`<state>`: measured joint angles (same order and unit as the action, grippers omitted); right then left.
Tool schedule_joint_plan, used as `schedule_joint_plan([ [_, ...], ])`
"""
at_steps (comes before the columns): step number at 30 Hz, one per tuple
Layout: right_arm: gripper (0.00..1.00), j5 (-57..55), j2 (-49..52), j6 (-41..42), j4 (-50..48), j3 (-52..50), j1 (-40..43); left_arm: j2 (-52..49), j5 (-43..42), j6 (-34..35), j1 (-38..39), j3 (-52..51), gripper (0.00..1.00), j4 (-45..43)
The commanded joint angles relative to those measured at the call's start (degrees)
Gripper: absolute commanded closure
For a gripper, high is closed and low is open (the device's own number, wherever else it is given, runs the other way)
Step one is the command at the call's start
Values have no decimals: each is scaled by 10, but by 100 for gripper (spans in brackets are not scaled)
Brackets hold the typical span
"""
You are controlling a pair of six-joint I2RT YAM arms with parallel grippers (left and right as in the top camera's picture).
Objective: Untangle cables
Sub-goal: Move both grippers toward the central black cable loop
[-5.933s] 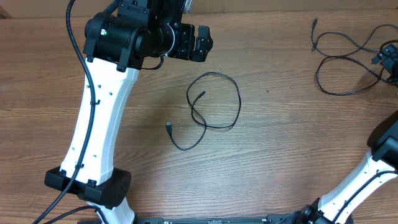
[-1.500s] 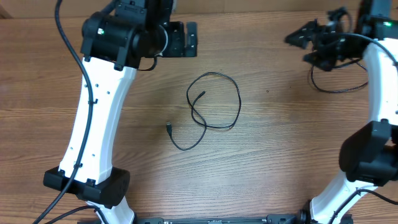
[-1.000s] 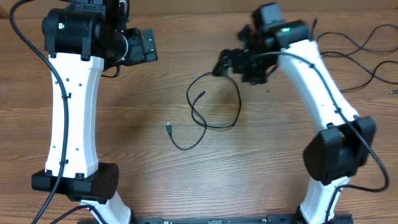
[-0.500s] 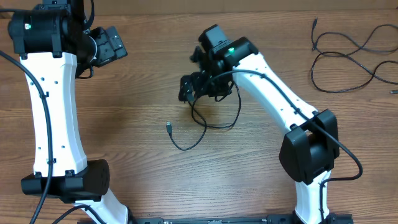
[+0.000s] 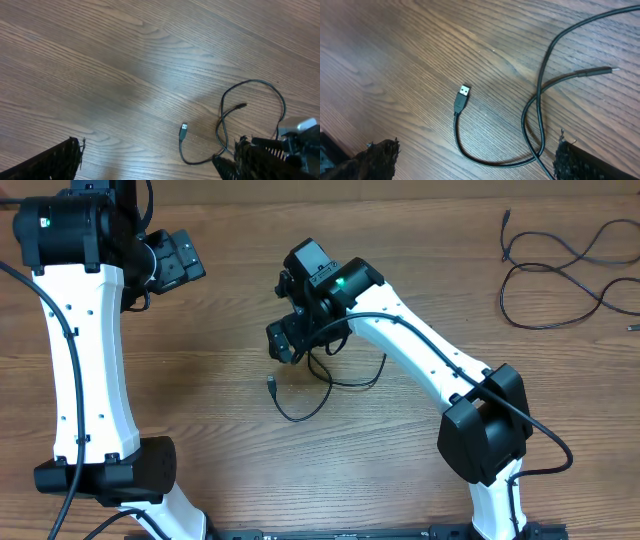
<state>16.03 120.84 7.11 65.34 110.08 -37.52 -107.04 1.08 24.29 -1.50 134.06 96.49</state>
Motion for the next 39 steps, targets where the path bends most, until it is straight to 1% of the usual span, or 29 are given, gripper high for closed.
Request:
schedule_joint_plan([
  [1, 0, -10, 8, 21, -3, -5, 13, -5, -19, 1, 4, -2, 0, 1],
  [5, 0, -10, 8, 21, 13, -5, 14, -5, -45, -6, 6, -2, 1, 3],
  [8, 0, -10, 8, 21, 25, -5, 14, -5, -87, -43, 11, -6, 0, 3],
  [10, 0, -10, 8, 29, 24, -5, 16, -5, -100, -63, 17, -11, 0, 3],
  [12, 0, -13, 8, 64, 14, -5, 21, -5, -100, -74, 26, -20, 1, 3],
  [15, 0, -36, 8, 162, 0, -5, 42, -5, -100, -84, 40, -44, 1, 3],
  [17, 0, -35, 8, 184, -1, -5, 62, -5, -100, -105, 50, -67, 0, -2],
  [21, 0, -24, 8, 184, 26, -5, 102, -5, -101, -130, 77, -131, 0, -27],
  [25, 0, -25, 8, 181, 42, -5, 131, -5, -114, -145, 106, -194, 0, -74],
  [31, 0, -25, 8, 182, 19, -5, 160, -5, -145, -141, 145, -286, 0, -180],
  [34, 0, -25, 8, 182, 18, -6, 167, -5, -145, -118, 161, -329, 0, -231],
  [37, 0, -25, 8, 182, 20, -7, 167, -6, -145, -82, 180, -379, 0, -309],
  [39, 0, -25, 8, 182, 21, -7, 168, -6, -143, -60, 188, -403, 2, -352],
])
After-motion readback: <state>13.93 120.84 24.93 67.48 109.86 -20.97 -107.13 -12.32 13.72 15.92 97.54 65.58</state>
